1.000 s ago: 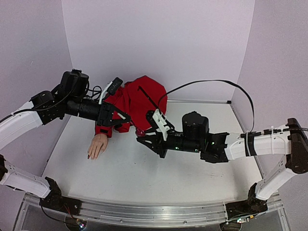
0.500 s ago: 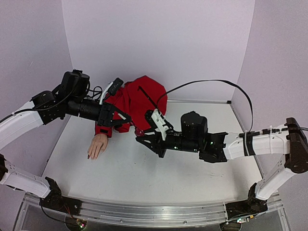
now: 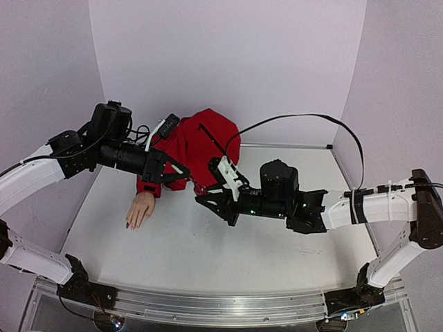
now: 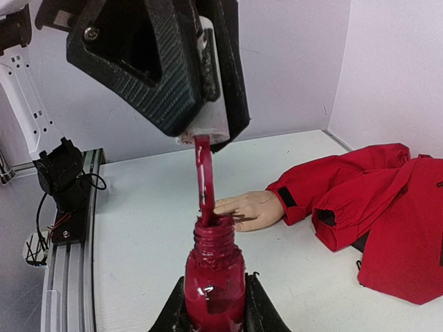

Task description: Paint the nails

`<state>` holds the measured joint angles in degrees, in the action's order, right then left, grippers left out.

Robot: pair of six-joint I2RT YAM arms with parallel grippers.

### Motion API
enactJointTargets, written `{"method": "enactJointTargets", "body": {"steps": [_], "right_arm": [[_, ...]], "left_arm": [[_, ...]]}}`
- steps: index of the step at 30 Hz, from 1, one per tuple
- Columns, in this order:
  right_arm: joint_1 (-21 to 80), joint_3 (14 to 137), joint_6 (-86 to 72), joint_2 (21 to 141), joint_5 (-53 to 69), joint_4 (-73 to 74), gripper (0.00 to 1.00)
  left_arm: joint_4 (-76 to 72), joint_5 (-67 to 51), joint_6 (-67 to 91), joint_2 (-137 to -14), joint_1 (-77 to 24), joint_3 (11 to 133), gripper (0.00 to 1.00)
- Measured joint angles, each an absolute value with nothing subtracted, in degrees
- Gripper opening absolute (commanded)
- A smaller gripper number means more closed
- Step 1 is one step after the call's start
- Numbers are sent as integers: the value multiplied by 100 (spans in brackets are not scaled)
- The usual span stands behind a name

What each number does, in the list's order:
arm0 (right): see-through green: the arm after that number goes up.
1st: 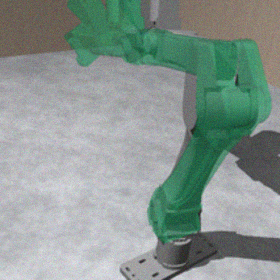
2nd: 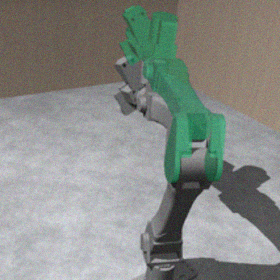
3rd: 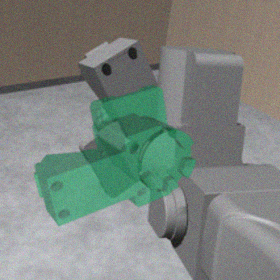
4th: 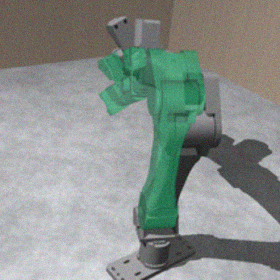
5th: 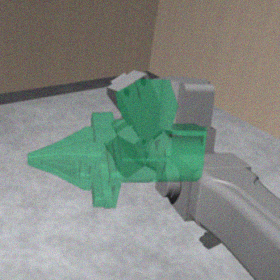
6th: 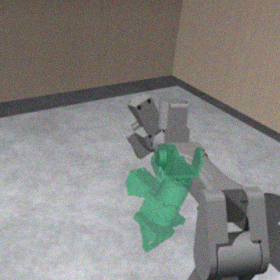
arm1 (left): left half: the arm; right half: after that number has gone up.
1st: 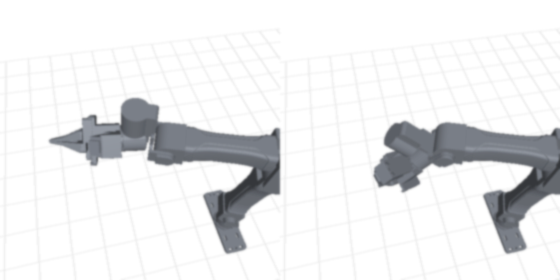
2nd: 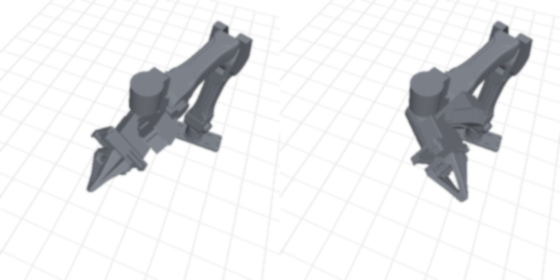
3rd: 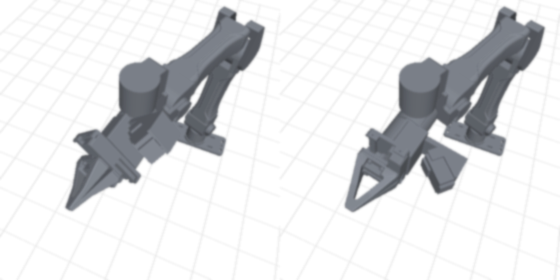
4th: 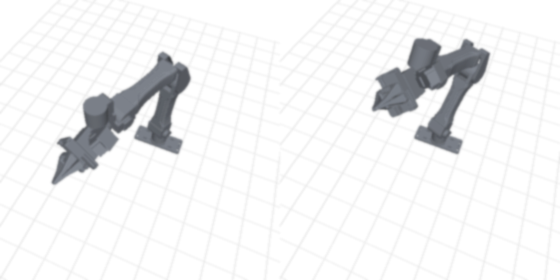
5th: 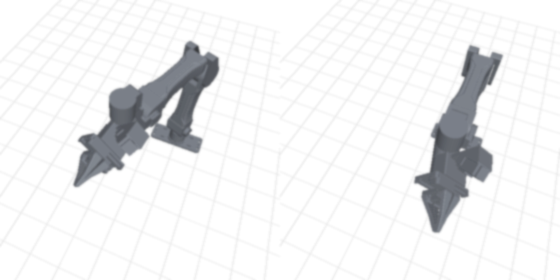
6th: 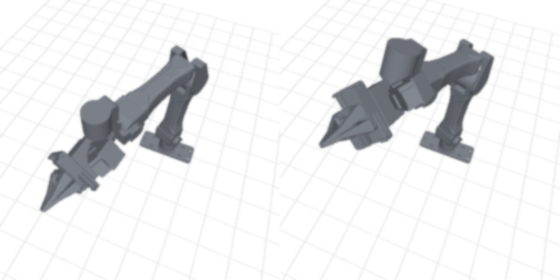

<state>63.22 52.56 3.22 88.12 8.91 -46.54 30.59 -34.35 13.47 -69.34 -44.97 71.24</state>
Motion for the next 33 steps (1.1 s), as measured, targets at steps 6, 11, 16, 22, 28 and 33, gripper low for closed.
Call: {"method": "enactJointTargets", "body": {"steps": [6, 11, 16, 22, 28, 33], "right_arm": [[6322, 5301, 336, 8818, 897, -4637, 0], [6322, 5371, 344, 8842, 902, -4626, 0], [6326, 5439, 355, 8910, 917, -4622, 0], [6333, 5459, 384, 8912, 921, -4604, 0], [6333, 5610, 449, 9011, 915, -4466, 0], [6344, 5721, 517, 9111, 753, -4381, 0]], "left_arm": [[3059, -3439, 1345, -6973, -4504, 7124, 0], [3059, -3441, 1341, -6973, -4523, 7124, 0], [3103, -3433, 1332, -6982, -4547, 7124, 0], [3107, -3409, 1319, -7026, -4587, 7124, 0], [3301, -3238, 1236, -7170, -4692, 7214, 0], [3575, -2902, 1186, -7251, -4768, 7384, 0]]}}
